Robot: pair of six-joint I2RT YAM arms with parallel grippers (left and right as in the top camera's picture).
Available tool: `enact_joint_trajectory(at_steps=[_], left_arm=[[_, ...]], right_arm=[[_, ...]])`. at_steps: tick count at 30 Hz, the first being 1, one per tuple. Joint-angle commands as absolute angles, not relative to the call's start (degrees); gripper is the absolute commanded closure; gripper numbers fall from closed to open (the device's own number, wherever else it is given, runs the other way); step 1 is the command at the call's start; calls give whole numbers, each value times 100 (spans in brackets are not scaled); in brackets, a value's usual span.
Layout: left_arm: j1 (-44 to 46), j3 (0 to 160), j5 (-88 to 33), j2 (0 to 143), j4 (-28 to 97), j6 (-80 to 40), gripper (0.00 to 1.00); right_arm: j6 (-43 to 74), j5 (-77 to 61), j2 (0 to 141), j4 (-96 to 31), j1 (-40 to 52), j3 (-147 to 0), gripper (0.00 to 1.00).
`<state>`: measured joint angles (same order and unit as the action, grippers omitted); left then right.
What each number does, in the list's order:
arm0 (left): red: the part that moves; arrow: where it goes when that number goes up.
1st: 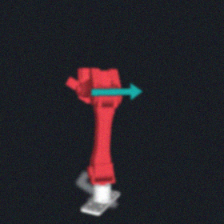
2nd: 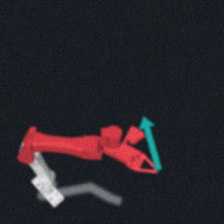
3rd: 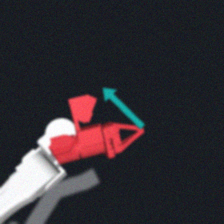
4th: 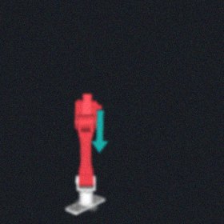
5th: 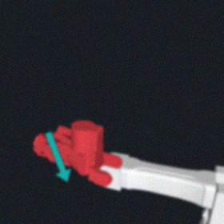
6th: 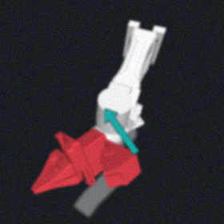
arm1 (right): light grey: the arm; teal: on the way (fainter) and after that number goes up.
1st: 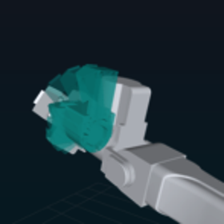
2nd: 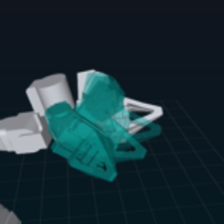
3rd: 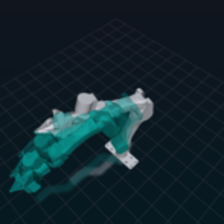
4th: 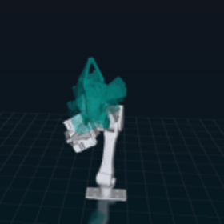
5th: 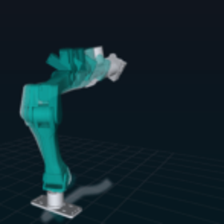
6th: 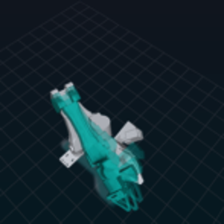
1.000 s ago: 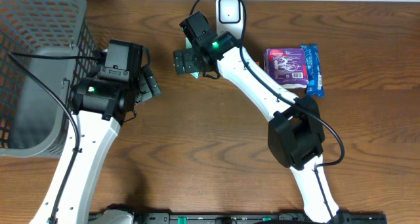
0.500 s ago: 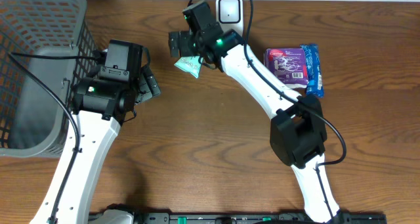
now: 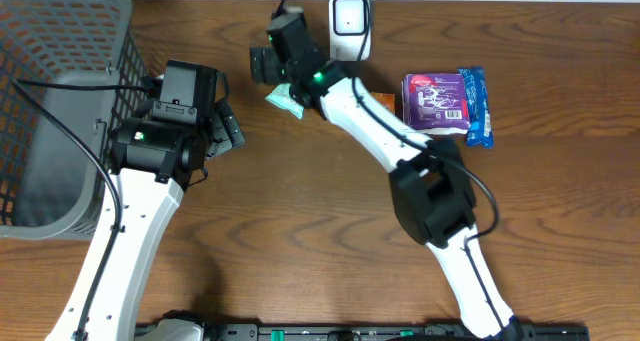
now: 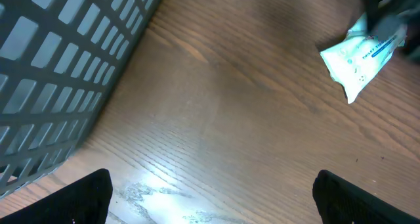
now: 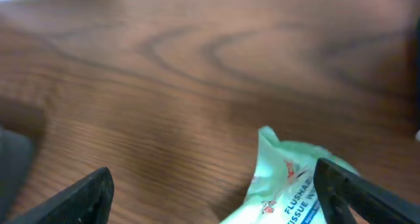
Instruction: Scan the item barcode
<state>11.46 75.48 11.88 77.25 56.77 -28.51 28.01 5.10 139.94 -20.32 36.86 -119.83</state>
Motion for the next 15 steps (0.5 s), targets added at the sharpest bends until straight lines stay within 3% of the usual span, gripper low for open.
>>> enact_joint_trajectory(at_steps=[1, 15], left_arm=[[1127, 7559, 1157, 7736, 5695, -2899, 2], [1127, 7559, 1157, 7736, 5695, -2899, 2]], right_arm=[[2827, 784, 14221, -2119, 3721, -11992, 12], [2827, 1262, 14543, -3288, 3708, -11987, 21]])
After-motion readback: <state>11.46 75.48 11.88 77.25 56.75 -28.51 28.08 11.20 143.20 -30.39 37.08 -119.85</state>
